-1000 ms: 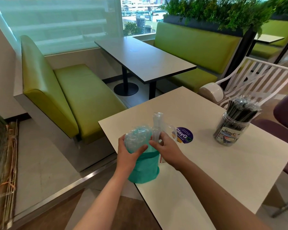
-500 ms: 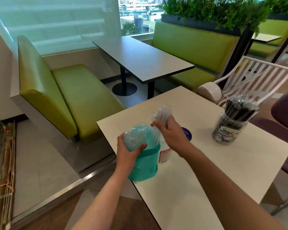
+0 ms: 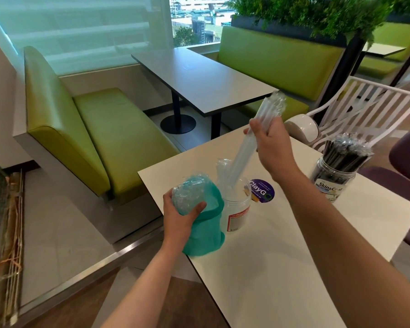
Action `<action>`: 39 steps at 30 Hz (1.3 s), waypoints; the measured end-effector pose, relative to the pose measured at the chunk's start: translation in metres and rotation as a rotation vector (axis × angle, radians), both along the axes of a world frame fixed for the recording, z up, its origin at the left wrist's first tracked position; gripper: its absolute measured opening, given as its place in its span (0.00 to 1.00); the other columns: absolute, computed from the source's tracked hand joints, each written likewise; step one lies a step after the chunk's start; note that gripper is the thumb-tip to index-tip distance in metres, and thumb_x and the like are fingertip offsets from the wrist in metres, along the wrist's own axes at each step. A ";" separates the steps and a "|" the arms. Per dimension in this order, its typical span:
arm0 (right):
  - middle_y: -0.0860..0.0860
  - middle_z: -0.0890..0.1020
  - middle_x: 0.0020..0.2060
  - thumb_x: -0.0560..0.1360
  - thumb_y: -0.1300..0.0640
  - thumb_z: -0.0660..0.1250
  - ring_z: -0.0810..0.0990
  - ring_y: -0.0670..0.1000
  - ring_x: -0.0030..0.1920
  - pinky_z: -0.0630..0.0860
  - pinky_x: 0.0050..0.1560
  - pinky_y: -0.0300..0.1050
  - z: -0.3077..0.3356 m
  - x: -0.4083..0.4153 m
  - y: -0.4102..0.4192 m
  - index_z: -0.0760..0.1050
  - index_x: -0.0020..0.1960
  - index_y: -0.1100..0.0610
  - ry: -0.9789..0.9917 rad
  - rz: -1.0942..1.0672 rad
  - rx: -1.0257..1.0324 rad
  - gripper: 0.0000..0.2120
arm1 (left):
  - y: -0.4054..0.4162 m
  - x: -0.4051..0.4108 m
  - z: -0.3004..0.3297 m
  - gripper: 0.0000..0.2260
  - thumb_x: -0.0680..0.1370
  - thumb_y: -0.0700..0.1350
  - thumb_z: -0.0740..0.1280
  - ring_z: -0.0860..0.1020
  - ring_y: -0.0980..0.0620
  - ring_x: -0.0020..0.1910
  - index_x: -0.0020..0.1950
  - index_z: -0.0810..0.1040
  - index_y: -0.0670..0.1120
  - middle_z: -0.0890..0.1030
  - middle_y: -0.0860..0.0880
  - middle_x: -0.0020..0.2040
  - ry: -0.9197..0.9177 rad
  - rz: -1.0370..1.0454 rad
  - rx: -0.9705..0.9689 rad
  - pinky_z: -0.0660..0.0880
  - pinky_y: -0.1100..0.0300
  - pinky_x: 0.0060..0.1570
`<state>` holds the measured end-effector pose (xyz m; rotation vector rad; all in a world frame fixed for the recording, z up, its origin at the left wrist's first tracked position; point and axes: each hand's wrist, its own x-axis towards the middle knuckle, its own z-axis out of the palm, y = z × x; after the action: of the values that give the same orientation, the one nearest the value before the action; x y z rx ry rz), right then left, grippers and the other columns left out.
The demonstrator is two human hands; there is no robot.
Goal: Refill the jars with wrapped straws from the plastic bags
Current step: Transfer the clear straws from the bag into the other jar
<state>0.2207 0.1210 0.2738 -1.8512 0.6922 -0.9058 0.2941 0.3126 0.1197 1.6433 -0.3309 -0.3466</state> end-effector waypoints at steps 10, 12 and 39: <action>0.58 0.69 0.62 0.80 0.50 0.63 0.72 0.52 0.49 0.74 0.53 0.45 -0.094 0.018 -0.009 0.69 0.66 0.62 0.521 -0.013 -0.017 0.20 | 0.002 0.000 -0.001 0.34 0.68 0.53 0.78 0.74 0.57 0.59 0.65 0.59 0.61 0.70 0.56 0.62 0.022 -0.006 -0.012 0.76 0.63 0.51; 0.60 0.73 0.58 0.78 0.52 0.67 0.77 0.56 0.46 0.79 0.52 0.52 -0.107 0.023 -0.012 0.74 0.57 0.62 0.588 0.010 -0.004 0.15 | 0.001 0.001 -0.001 0.34 0.68 0.54 0.77 0.74 0.57 0.59 0.64 0.60 0.61 0.70 0.57 0.61 0.027 -0.003 -0.006 0.76 0.63 0.51; 0.55 0.65 0.66 0.80 0.55 0.63 0.63 0.55 0.66 0.64 0.67 0.49 -0.110 0.060 -0.010 0.72 0.63 0.56 0.646 0.320 -0.387 0.13 | 0.003 0.001 0.001 0.36 0.63 0.61 0.76 0.73 0.58 0.59 0.64 0.59 0.64 0.70 0.60 0.59 0.057 -0.019 0.011 0.73 0.66 0.47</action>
<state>0.2805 0.1106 0.1640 -2.5511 0.5930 -0.2233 0.2950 0.3158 0.1210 1.6388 -0.3027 -0.4091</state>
